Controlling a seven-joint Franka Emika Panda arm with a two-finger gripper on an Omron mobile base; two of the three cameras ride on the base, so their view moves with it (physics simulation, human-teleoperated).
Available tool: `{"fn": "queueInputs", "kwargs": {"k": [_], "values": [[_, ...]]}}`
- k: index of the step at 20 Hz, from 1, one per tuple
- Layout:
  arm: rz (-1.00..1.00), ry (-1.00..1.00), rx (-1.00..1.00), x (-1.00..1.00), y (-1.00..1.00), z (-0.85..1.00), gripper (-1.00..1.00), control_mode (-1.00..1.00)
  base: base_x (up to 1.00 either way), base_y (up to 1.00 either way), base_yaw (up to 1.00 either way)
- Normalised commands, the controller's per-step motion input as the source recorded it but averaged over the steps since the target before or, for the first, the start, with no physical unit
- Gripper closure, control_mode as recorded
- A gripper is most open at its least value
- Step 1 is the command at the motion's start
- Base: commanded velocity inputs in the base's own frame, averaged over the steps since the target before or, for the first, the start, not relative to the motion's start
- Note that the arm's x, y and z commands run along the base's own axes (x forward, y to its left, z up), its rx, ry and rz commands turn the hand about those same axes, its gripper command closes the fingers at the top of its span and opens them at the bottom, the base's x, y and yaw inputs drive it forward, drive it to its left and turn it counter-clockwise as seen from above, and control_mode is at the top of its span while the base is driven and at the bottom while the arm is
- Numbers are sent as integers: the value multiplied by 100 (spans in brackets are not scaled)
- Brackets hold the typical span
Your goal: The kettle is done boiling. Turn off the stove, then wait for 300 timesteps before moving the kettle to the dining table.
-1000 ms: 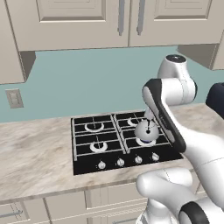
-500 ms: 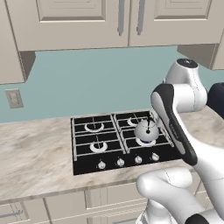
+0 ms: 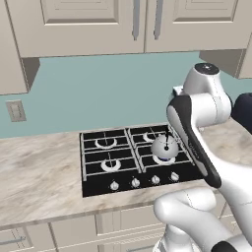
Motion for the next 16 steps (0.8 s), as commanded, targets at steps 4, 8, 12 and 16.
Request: {"fn": "queueInputs", "kwargs": {"k": [4,8,12,16], "values": [[47,-4,-18,0,-8,0,-100,-100,0,0,0],[46,-3,-17,0,-8,0,-100,-100,0,0,0],[46,-1,-14,0,-11,-1,-100,-100,0,0,0],[46,0,-14,0,-8,-1,-100,-100,0,0,0]]}}
